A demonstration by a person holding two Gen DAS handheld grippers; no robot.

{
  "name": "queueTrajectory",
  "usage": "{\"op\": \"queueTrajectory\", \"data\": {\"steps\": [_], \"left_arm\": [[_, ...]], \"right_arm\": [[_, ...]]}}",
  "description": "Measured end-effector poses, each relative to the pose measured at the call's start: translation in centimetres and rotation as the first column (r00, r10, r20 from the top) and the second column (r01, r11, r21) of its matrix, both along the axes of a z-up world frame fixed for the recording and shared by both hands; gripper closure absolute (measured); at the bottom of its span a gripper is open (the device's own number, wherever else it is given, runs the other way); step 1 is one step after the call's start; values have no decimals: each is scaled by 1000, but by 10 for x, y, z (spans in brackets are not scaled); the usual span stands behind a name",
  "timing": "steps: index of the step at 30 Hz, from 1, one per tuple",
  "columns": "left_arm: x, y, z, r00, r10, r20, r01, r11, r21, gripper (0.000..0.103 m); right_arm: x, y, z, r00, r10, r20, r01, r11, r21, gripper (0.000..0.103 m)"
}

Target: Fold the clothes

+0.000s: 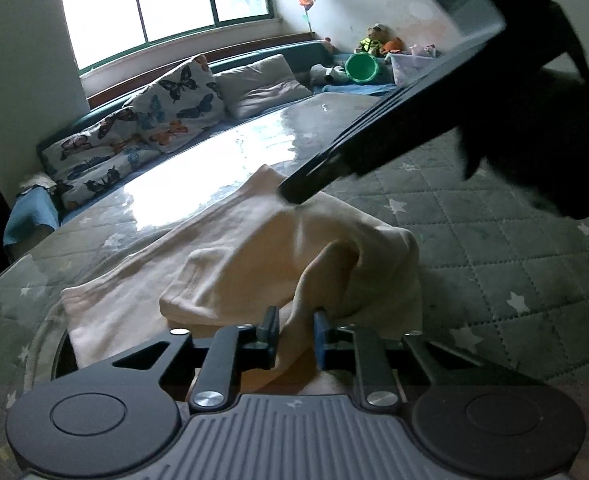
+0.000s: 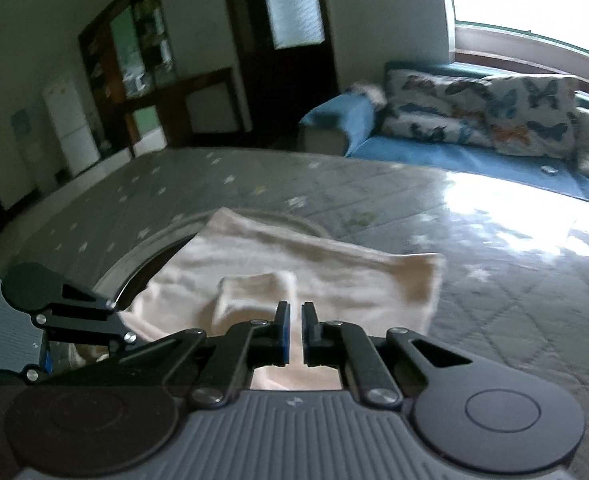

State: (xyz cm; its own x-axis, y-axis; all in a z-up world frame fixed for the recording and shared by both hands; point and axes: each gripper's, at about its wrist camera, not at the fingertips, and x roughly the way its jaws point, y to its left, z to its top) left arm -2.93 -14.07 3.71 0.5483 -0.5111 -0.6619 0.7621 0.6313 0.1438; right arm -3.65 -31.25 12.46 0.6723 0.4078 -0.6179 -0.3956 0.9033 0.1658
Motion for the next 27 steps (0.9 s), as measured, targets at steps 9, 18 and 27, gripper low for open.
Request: {"op": "queueTrajectory", "data": {"steps": [9,18,27], "left_arm": [[-7,-6,1,1000,-25,15,25,1000,3,96],[-3,-8,0,1000,-8,3,7,1000,10,91],[-3,-12,-6,999,-34,14,34,999,12,95]], "right_arm": [[11,-27,0,997,-18,-79,27,994,109,86],[57,14,-19,971,64,-231,-26,987,161,64],[48,22,-32,959,89,-270,-59,991,118,95]]}}
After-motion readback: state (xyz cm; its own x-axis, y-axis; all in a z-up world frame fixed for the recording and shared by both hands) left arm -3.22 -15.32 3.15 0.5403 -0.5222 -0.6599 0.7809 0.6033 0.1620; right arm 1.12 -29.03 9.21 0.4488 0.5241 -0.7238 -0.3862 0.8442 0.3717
